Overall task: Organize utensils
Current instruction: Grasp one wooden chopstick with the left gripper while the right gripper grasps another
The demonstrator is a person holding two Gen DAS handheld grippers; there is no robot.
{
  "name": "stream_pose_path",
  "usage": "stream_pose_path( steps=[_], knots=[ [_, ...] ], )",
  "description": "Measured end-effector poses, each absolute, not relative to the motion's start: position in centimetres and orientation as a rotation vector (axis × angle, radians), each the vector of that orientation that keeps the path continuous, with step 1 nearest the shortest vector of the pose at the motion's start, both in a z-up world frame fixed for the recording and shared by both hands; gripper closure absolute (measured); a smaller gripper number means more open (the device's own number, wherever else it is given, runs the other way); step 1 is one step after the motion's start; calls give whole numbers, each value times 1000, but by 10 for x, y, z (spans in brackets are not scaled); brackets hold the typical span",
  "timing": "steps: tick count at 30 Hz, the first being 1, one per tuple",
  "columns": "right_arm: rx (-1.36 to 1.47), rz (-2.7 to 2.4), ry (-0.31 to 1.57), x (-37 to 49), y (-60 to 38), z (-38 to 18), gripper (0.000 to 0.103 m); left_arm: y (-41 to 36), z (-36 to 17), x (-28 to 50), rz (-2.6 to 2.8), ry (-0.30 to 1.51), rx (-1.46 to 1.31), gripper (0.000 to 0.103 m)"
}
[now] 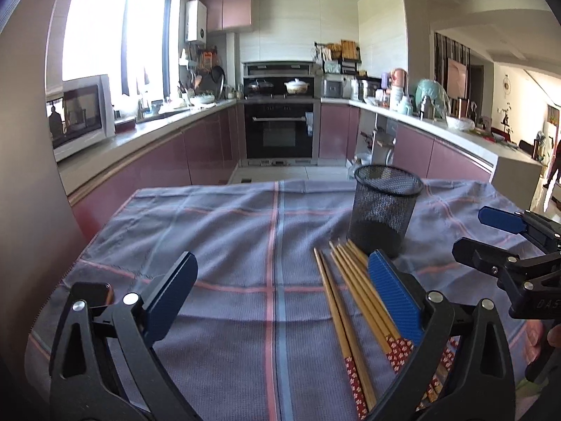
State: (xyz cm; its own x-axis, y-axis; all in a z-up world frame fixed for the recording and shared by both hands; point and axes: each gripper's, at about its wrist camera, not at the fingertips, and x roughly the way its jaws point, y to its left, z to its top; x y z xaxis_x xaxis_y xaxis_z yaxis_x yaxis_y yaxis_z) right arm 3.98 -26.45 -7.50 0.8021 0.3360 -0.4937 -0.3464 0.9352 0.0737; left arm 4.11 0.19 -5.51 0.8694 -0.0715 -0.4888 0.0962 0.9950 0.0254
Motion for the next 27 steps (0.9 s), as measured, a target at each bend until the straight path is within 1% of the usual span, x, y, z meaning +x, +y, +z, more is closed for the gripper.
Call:
stream_pose_path(
  steps=[1,3,6,8,9,10,14,15,17,27],
  knots=[
    [-36,369,558,43,-261,-80,26,1,-60,44,-95,538,58,13],
    [-60,384,624,50,-256,-92,37,1,-74,54,-111,598,77,16],
    [-74,392,706,58,-251,-106,44,-2,-92,70,-126,674,107,24],
    [-83,393,750,63,-249,-113,54,-4,-103,78,-137,715,118,26],
    [-90,392,765,66,-247,-116,56,-6,-108,82,-143,736,120,28],
    [-94,395,781,67,-245,-119,58,-6,-112,85,-151,752,118,31],
    [-100,399,831,74,-246,-127,61,-10,-120,91,-184,790,132,32],
    [-102,399,838,75,-245,-129,64,-11,-121,93,-186,800,141,33],
    [-97,407,855,78,-247,-132,65,-13,-125,99,-193,821,151,38],
    [-147,400,877,89,-239,-135,67,-27,-129,110,-235,861,168,38]
  ],
)
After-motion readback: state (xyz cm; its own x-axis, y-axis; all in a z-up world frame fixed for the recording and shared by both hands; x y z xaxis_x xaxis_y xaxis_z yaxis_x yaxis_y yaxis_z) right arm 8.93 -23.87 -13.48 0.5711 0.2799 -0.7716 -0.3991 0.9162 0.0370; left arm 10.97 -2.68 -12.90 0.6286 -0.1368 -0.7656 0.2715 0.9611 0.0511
